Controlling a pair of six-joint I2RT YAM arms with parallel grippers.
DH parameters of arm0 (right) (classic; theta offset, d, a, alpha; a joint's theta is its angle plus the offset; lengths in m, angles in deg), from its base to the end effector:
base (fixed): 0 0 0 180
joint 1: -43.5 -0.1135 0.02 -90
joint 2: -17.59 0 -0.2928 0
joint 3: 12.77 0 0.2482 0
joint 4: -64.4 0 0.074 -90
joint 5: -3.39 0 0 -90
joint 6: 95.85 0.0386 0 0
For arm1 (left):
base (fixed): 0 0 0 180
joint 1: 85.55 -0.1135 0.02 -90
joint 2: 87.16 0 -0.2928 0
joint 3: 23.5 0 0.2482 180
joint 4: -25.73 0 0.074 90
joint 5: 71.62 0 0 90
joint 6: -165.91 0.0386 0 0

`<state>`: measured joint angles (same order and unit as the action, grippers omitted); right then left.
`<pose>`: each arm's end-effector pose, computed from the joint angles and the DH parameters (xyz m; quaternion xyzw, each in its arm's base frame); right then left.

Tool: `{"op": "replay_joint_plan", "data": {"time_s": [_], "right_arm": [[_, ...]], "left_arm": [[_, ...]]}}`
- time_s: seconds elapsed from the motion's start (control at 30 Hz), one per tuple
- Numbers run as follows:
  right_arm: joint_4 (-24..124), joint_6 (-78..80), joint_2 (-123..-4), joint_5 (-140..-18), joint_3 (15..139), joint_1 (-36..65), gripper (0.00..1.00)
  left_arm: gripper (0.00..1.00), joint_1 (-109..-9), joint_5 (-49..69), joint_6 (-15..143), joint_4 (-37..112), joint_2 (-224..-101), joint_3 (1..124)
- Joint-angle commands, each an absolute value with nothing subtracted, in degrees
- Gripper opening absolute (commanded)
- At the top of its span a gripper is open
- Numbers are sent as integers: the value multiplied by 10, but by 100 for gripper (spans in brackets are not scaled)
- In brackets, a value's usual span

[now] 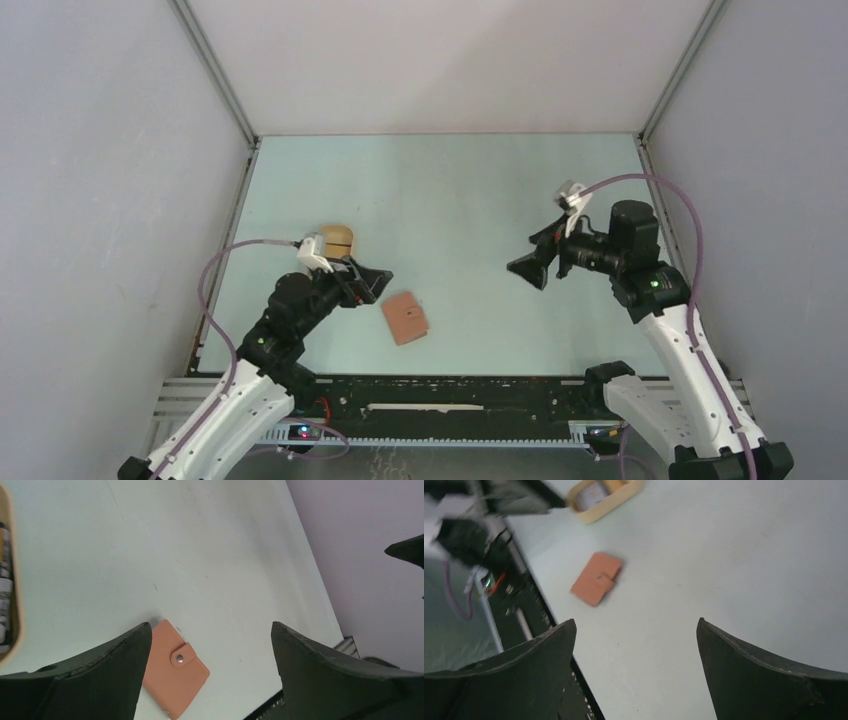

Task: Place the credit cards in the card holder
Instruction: Open the card holder at the center of the board.

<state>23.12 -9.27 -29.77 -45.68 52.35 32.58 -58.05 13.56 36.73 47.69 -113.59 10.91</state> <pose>0.1451 0.0537 0.3634 -0.2880 0.7535 0.3254 0.4933 0.0985 -0.0549 0.2511 -0.0543 0.7858 -0.3658 0.4958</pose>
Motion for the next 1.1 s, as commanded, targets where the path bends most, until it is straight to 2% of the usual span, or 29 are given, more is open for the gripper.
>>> {"op": "replay_joint_plan", "data": {"time_s": [0.0,0.1,0.27,0.5,0.6,0.77,1.07], "right_arm": [[193,-303,-314,-294,527,249,100],[126,-399,-344,-332,541,163,100],[124,-424,-416,-390,555,83,100],[115,-397,-469,-408,573,71,100],[121,-388,-473,-413,572,61,100],[126,-375,-488,-427,573,51,100],[164,-302,-527,-409,572,52,100]], "left_arm": [[93,-522,167,340,441,-1148,83],[92,-476,214,324,422,-1156,67],[90,-444,246,289,365,-1166,34],[87,-397,310,238,313,-1188,-4],[80,-389,339,211,302,-1209,-10],[75,-385,384,191,349,-1263,21],[75,-382,421,206,444,-1311,78]]}}
